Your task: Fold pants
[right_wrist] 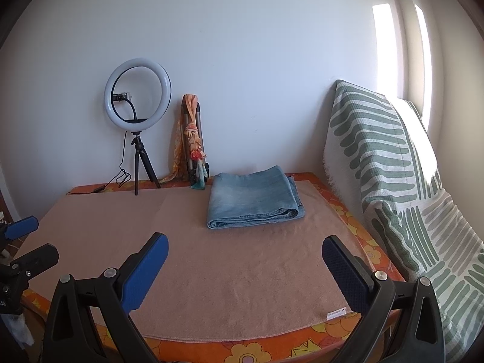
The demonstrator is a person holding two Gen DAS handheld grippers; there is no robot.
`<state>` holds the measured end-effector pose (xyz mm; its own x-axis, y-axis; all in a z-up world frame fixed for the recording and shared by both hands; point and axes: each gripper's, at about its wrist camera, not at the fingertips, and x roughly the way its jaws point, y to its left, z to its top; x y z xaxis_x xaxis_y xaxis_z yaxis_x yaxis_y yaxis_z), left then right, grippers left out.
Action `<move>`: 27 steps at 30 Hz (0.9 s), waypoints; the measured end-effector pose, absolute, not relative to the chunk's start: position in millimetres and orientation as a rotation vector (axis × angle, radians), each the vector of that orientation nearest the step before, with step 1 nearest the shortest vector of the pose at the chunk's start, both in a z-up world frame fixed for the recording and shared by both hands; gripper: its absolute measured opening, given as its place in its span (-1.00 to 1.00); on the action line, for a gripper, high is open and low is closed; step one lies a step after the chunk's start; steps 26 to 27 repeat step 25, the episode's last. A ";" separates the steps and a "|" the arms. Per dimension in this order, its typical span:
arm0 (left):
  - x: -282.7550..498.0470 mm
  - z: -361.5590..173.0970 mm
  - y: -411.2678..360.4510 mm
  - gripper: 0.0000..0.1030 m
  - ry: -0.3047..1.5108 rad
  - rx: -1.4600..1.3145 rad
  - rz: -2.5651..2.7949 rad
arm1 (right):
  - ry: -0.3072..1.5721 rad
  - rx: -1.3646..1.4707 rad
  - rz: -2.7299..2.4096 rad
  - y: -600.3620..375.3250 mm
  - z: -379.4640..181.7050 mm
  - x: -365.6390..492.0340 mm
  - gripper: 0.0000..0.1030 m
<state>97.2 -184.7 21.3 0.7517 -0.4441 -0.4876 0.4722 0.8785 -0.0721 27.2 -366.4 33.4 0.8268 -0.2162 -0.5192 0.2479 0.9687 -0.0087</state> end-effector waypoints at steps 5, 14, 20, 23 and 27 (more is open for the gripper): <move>96.0 21.6 -184.5 0.97 0.517 0.062 -0.499 | 0.539 0.058 -0.246 -366.0 35.0 26.4 1.00; 98.6 20.4 -184.6 0.97 0.521 0.067 -0.498 | 0.542 0.049 -0.242 -361.9 34.2 26.8 1.00; 98.9 18.3 -180.4 0.97 0.501 0.068 -0.474 | 0.549 0.050 -0.237 -361.1 31.7 30.0 1.00; 101.2 16.8 -179.1 0.97 0.509 0.061 -0.478 | 0.556 0.050 -0.235 -360.7 29.4 31.1 1.00; 104.0 15.0 -177.5 0.97 0.519 0.051 -0.481 | 0.559 0.051 -0.235 -360.7 27.6 31.6 1.00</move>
